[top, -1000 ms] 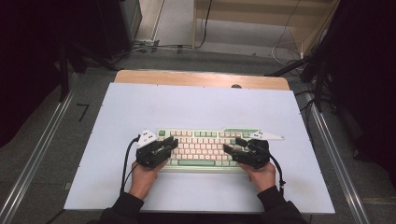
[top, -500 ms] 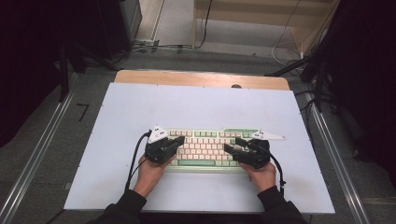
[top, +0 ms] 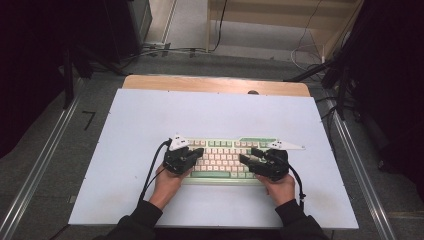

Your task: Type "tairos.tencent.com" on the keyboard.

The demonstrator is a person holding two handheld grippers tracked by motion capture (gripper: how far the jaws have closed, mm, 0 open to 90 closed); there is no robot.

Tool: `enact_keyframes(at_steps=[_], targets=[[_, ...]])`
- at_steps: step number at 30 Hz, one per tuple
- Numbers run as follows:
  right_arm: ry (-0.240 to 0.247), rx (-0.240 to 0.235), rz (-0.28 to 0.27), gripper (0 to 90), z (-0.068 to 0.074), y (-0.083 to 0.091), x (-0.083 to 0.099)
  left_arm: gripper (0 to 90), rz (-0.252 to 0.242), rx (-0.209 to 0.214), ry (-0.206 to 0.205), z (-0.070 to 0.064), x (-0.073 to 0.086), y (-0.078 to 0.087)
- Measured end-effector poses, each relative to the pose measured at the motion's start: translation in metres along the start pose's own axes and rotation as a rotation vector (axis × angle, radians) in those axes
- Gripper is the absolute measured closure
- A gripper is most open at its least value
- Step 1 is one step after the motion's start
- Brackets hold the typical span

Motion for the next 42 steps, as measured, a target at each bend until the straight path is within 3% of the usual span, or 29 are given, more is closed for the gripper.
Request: enact_keyframes(at_steps=[12,29,33,37,42], targets=[[-0.002,-0.003,0.001,36.8,0.0,0.0,0.0,90.0,0.052,-0.007,-0.001,-0.005,0.006,-0.011],[0.0,-0.003,0.003,37.4,0.0,-0.001,0.001,90.0,0.061,-0.017,0.014,-0.002,0.007,-0.013],[0.0,-0.003,0.005,37.4,0.0,-0.001,0.001,90.0,0.07,-0.002,0.036,-0.003,0.007,-0.013],[0.001,-0.003,0.007,37.4,0.0,-0.001,0.001,90.0,0.049,0.003,0.027,-0.003,0.004,-0.007],[0.002,-0.003,0.005,37.4,0.0,-0.001,0.001,90.0,0.008,0.008,0.059,0.003,-0.002,0.003]])
Point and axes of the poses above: each handheld gripper's, and its own axes: y roughly backward along the jaws, x roughly out of its underside, z roughly to its left, the point moved 7 cm from there along -y, roughly forward along the jaws, and after that the axes turned 5 degrees about -z, right-handed, at the moved point
